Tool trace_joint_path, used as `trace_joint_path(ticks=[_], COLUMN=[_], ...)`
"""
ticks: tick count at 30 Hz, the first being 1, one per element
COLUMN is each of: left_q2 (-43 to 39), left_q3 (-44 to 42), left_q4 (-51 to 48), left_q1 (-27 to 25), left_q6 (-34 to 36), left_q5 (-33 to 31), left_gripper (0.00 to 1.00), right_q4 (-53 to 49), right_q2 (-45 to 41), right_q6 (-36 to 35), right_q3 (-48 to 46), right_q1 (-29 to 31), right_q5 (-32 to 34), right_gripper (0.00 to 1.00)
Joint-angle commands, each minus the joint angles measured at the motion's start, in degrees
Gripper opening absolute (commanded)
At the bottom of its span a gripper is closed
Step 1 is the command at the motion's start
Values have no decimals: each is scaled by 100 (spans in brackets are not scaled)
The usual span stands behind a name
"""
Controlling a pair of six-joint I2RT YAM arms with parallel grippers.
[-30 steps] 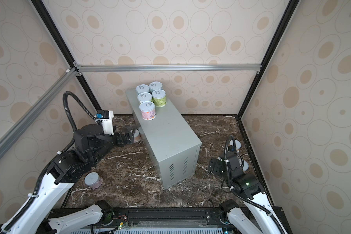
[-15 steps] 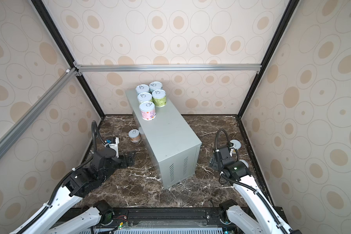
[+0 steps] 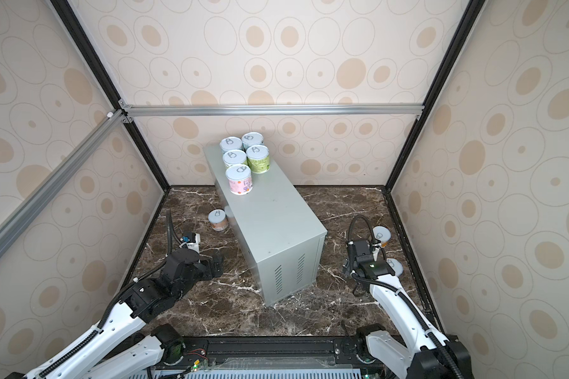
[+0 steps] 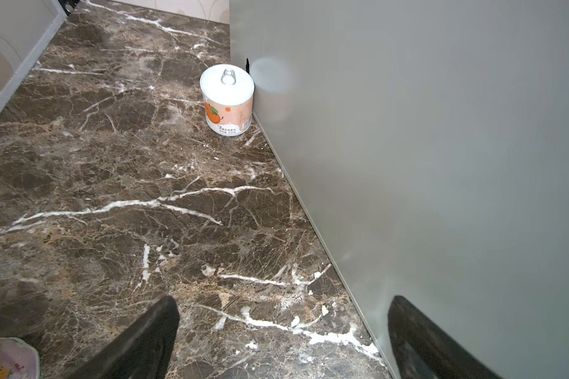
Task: Place and organize the canned foods onto the counter
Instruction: 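Lower the right gripper onto the yellow can and close around it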
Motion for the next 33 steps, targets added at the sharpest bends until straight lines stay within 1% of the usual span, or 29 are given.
trace_joint_path(ticks=[1,8,13,26,33], left_q2=[-3,23,86,157,90], left_q3=[-80,-94,-106,-111,-133], left_q4=[248,302,289,307,292], left_q1=[37,36,39,34,35], left_q6=[-154,-113,-112,-90,-114], left_q5=[26,-22,30,84,54], left_gripper=[99,99,99,99,99], right_q4=[506,1299,1589,1898,1897], right_q2=[276,916,1367,2098,2389], right_q6=[-12,-78,-75,29,180], right_q3=[-108,-166,-70,52,225], right_q1=[-208,-519,-609,-730,-797], right_q5=[-175,-436,-530,-731,-659], right_gripper=[99,99,99,100,97])
